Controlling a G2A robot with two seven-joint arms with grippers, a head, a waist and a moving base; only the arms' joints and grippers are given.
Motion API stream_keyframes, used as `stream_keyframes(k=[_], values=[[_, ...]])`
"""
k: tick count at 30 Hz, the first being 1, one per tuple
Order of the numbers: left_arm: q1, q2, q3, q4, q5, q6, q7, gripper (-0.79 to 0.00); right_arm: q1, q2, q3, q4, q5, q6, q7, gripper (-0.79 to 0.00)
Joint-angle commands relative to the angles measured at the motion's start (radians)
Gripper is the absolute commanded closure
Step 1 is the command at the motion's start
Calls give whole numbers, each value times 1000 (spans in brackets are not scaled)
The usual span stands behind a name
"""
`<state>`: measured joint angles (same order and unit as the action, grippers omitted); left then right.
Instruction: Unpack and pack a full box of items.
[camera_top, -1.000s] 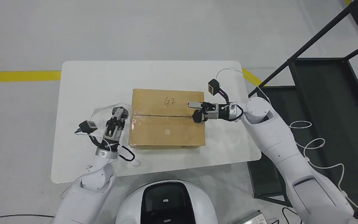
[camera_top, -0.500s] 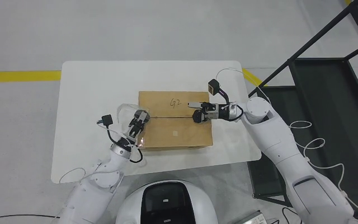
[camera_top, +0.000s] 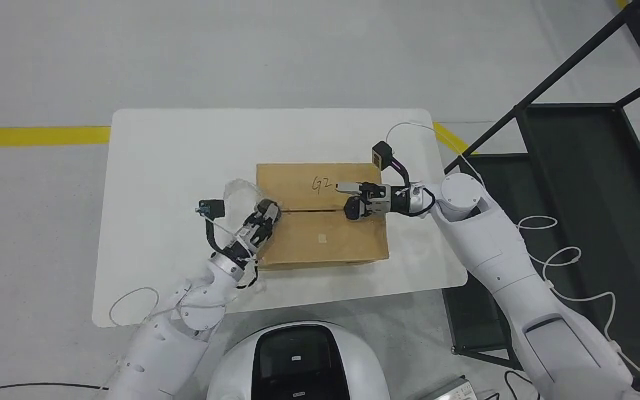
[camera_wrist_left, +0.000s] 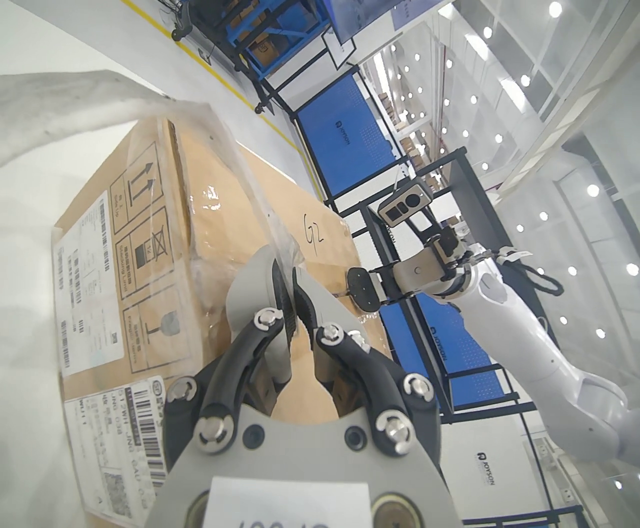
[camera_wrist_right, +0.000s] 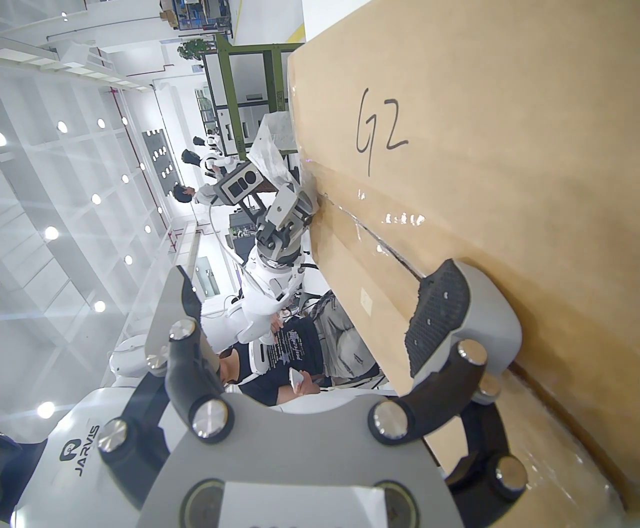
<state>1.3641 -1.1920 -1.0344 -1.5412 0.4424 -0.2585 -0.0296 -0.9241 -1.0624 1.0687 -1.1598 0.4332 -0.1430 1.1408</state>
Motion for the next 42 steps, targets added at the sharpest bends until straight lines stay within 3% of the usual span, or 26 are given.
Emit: stream_keyframes(k=[1, 2, 3, 24, 42], values=[[-2, -2, 5, 1, 14, 11, -2, -391, 0, 0, 0, 0, 0, 0, 0, -785], [-5, -3, 7, 0, 28, 18, -6, -751, 0, 0, 0, 0, 0, 0, 0, -785], [-5, -4, 9, -1, 35, 25, -11, -785, 0, 0, 0, 0, 0, 0, 0, -785], [21, -17, 10, -118, 102, 14, 21, -785, -11, 0, 2, -9, -2, 0, -23, -785], [50, -19, -78, -176, 23, -14, 33, -785, -113, 31, 159, -8, 112, -82, -8, -785]])
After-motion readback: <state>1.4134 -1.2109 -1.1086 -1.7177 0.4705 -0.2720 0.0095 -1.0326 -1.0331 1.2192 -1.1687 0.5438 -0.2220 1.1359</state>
